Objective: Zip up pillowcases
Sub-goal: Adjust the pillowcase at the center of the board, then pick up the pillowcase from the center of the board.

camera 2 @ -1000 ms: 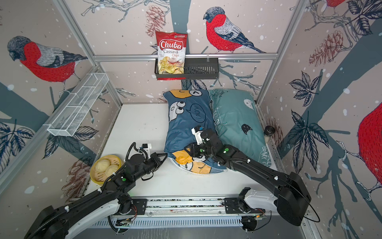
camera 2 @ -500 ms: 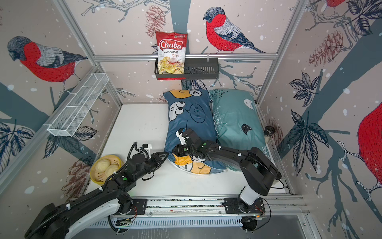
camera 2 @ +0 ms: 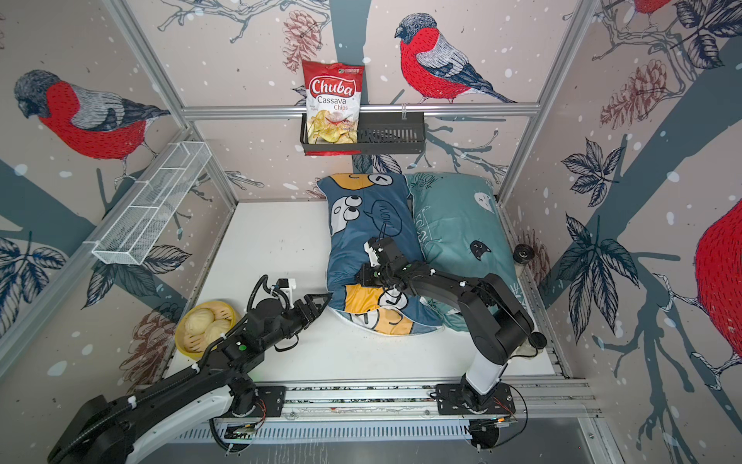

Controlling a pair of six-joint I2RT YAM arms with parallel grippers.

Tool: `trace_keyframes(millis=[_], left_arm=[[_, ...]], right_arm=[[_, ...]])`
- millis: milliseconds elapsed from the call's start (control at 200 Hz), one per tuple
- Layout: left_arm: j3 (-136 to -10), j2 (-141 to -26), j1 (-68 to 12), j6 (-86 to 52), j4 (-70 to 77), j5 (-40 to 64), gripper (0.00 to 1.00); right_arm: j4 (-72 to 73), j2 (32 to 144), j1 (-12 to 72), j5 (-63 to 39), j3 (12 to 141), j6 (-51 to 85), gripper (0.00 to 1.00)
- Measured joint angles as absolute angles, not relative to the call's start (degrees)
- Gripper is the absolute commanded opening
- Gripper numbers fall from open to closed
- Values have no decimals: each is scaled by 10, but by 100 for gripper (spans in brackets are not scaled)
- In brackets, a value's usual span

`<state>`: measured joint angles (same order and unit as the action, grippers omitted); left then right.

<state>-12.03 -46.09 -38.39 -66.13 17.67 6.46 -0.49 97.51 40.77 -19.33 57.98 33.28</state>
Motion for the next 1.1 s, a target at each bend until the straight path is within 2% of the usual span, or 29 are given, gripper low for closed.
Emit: trace_keyframes(millis=[170, 355, 495, 585, 841, 996, 1101], left_arm=[[-105, -455, -384, -626, 179, 60, 86], [-87, -477, -384, -615, 211, 60, 74], [-88, -510, -384, -608, 251, 64, 61], [-97, -532, -384, -600, 269, 67, 58], [-126, -585, -384, -592, 308, 75, 56], [-141, -595, -384, -578, 312, 72, 68], [-142, -595, -384, -567, 314, 62, 61]], right_arm=[[-5, 980, 400, -209, 581, 327, 21], [-1, 987, 392, -223, 582, 324, 20], [0, 988, 387, -230, 582, 321, 20], [0, 989, 384, -232, 581, 317, 20], [12, 990, 381, -240, 573, 314, 20], [17, 990, 379, -244, 569, 314, 19], [19, 989, 378, -244, 566, 312, 18]])
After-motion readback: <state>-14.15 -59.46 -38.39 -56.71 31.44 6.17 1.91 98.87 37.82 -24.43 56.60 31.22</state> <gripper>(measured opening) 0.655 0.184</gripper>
